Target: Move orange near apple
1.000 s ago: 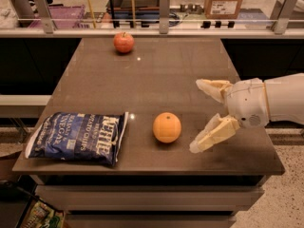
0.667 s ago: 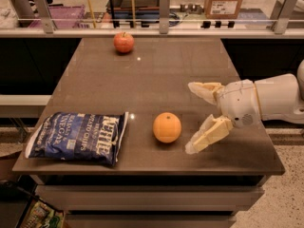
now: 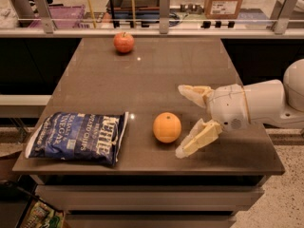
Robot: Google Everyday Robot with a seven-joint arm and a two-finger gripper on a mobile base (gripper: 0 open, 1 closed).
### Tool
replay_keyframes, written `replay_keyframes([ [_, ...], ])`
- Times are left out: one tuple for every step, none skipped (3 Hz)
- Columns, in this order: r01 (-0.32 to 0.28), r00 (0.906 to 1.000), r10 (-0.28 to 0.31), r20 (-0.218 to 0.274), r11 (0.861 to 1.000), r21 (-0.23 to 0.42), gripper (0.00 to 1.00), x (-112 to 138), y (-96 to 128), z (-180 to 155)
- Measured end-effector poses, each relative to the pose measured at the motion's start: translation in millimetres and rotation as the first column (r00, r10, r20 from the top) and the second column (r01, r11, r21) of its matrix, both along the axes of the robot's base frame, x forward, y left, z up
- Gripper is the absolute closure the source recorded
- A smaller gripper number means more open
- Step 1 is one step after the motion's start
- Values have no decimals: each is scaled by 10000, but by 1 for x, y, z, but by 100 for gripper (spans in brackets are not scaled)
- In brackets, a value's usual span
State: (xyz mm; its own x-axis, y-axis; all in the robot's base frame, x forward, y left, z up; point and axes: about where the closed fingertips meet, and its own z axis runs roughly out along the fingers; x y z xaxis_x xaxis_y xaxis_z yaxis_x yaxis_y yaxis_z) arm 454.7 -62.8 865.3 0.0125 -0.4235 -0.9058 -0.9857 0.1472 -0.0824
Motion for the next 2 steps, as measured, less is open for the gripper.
replay_keyframes([
  [-237,9997,236,62,9995,226,0,0,14,-5],
  [-311,9994,314,-109,9990,326,0,2,22,-17],
])
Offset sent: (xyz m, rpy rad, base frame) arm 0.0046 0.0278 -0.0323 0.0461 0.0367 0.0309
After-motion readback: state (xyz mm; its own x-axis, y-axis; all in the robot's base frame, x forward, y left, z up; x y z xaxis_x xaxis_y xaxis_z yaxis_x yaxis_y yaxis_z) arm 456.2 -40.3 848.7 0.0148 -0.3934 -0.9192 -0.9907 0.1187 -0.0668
